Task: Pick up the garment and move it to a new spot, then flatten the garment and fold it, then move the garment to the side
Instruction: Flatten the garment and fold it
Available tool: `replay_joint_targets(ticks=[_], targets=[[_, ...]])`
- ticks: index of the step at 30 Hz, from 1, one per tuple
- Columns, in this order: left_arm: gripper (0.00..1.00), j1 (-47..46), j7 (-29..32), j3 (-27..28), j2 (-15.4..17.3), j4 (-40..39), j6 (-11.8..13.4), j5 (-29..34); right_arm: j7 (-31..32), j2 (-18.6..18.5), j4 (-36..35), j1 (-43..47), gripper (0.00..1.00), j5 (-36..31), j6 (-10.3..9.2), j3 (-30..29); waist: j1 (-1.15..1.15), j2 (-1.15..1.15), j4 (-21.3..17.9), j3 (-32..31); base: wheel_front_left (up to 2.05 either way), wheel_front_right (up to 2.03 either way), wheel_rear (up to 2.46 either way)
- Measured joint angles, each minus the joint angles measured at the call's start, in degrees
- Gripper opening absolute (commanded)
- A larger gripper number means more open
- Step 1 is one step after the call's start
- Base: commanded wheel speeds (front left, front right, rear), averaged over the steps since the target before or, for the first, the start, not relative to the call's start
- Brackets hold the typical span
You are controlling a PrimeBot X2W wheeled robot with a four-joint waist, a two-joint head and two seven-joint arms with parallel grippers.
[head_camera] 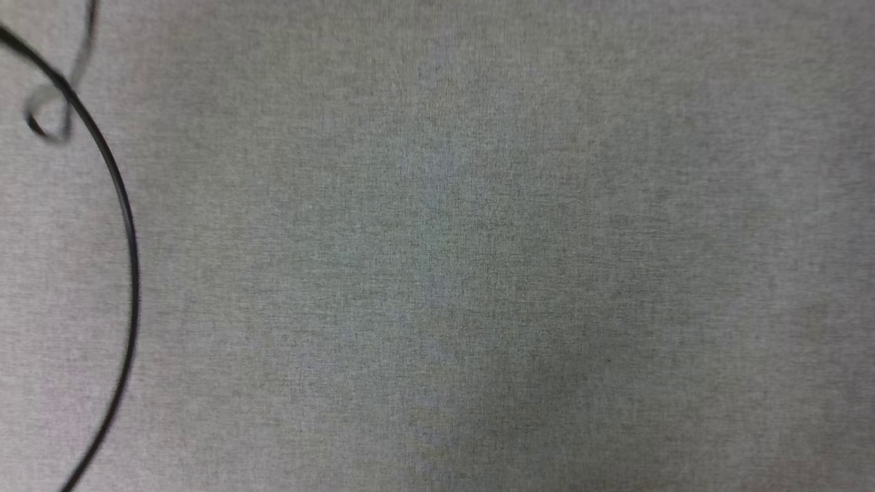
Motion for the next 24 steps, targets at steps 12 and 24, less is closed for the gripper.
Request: replay_joint_targets(ticks=[12, 24], targets=[[0.0, 35.4, -6.7, -0.1, 2.0, -7.4, 2.4, -7.0, -4.3, -3.3, -8.2, 31.9, 0.0, 6.3, 0.0, 6.0, -0.01, 0.0, -0.3, -9.4, 0.0, 0.0, 0.0], [0.0, 65.8, -8.9, 0.2, 4.6, -19.7, 7.7, -13.7, -3.3, -3.6, -17.7, 61.9, 0.0, 8.7, 0.01, 1.2, -0.03, 0.0, -0.7, -21.0, 0.0, 0.0, 0.0]])
